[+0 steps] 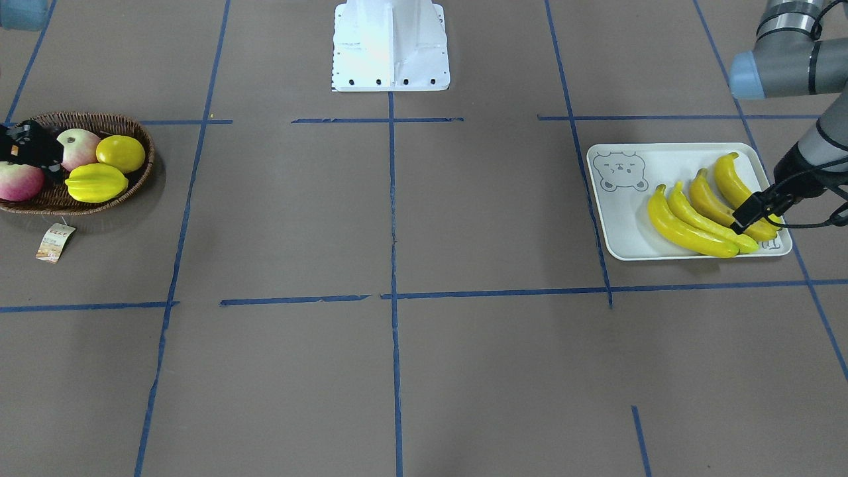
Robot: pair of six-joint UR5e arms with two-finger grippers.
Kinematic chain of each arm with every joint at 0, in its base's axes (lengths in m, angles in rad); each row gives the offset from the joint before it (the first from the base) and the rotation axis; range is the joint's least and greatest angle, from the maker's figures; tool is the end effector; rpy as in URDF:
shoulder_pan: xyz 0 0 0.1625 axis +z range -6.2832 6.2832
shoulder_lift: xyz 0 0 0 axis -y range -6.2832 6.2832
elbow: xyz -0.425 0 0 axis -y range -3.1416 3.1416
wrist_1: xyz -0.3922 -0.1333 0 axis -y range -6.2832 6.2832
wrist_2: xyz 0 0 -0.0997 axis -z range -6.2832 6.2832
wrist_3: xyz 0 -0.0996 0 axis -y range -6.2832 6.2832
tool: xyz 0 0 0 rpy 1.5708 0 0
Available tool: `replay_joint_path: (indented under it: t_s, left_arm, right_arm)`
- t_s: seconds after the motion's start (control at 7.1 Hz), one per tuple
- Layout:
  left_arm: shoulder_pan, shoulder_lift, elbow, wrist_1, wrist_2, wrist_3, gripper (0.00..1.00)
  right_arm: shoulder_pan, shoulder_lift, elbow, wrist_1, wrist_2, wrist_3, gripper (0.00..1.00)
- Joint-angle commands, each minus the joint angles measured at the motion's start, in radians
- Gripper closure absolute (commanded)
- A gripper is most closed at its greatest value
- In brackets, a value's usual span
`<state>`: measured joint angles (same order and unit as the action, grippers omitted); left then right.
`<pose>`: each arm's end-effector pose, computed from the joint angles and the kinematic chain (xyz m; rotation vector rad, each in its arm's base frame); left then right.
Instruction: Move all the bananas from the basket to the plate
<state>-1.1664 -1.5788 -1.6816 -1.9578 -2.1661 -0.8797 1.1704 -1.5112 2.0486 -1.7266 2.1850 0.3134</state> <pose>0.1334 -0.5085 0.5648 0.0443 0.7626 -0.3016 -0.1192 -0.4763 0.4244 0.1344 -0.6983 -0.2005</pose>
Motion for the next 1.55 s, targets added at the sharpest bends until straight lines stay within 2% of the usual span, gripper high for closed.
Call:
replay_joint_path:
  t_s: [0.0, 0.14, 0.28, 0.42, 0.7, 0.85, 0.99, 1.41]
  left_arm:
    - [-0.138, 0.022, -0.004, 0.151, -0.043, 0.526, 0.0]
    - [-0.223, 0.013, -0.003, 0.278, -0.041, 0.787, 0.0]
    - [-0.283, 0.011, -0.003, 0.369, -0.043, 0.949, 0.0]
    - [-0.321, 0.014, -0.003, 0.405, -0.046, 1.022, 0.0]
    - [-0.395, 0.026, 0.0, 0.494, -0.171, 1.027, 0.0]
    - [-0.401, 0.034, -0.001, 0.488, -0.172, 1.028, 0.0]
    - [-0.401, 0.084, 0.002, 0.484, -0.169, 1.033, 0.0]
    - [-0.398, 0.086, -0.004, 0.438, -0.158, 1.028, 0.0]
  right_arm:
    - [0.148, -0.123, -0.024, -0.007, 0.076, -0.284, 0.0]
    - [0.234, -0.174, -0.081, -0.004, 0.131, -0.45, 0.0]
    - [0.315, -0.211, -0.155, -0.002, 0.16, -0.599, 0.0]
    - [0.39, -0.228, -0.224, -0.001, 0.165, -0.705, 0.0]
    - [0.465, -0.263, -0.251, -0.002, 0.154, -0.677, 0.02]
    - [0.463, -0.264, -0.237, 0.002, 0.15, -0.551, 0.03]
    - [0.459, -0.261, -0.237, 0.005, 0.142, -0.498, 0.03]
    - [0.445, -0.261, -0.238, 0.005, 0.145, -0.491, 0.0]
